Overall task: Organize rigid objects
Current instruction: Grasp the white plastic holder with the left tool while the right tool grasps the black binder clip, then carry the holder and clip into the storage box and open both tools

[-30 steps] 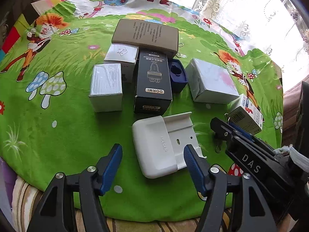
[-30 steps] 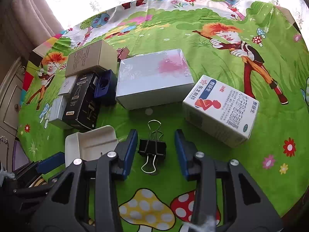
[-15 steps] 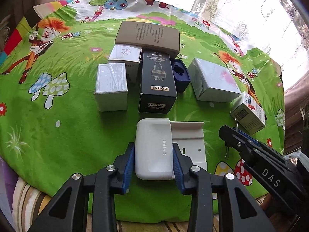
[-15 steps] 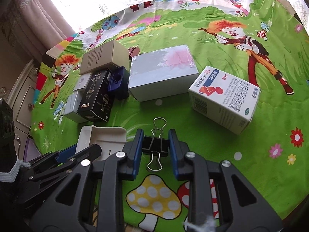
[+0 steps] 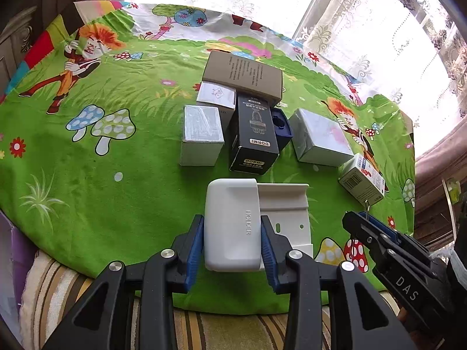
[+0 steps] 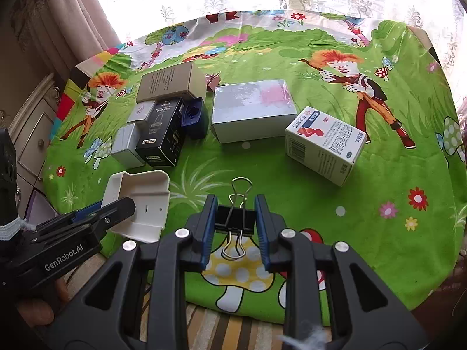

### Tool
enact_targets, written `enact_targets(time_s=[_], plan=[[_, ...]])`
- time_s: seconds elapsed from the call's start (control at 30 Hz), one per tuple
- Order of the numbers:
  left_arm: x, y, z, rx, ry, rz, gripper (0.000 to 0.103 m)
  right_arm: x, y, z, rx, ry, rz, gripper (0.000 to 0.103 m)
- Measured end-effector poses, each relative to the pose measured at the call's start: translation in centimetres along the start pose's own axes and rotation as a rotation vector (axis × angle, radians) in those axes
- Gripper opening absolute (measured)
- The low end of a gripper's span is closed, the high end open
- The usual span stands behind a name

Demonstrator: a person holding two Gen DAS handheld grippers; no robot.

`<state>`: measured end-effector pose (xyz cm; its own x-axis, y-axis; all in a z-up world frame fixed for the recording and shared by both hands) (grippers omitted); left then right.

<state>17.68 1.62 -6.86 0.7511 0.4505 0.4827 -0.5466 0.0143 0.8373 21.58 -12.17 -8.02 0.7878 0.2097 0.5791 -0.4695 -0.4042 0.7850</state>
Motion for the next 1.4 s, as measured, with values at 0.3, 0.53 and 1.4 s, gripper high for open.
enact_targets(time_s=[0.3, 0.53, 1.4], plan=[[-0.6, 2.7, -3.1, -0.027, 0.078, 0.035, 0.038, -0.9, 1.7, -3.4, -0.012, 0.062, 0.003, 0.030], [-1.1, 5.2, -5.8, -0.046, 0.143, 0.067, 0.038, -1.5, 2.7, -6.7, 0.010, 0.120, 0.000, 0.030], [-5.0, 11.8, -25.4, 0.082, 0.532, 0.175, 0.038, -6.7, 2.7, -26.4, 0.218, 0.461, -0.077, 0.030]])
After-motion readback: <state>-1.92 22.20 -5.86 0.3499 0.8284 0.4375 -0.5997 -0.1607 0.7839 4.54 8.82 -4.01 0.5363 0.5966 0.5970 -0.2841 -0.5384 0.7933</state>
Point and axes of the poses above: each gripper's, at about its wrist camera, not at the fingertips, and y roughly against the way its jaws point, z to its right, x to its top, the point moved 7 cm from there along -y, roughly the way its jaws point, and after that the axes turned 2 degrees about -y, right-handed, at the moved point
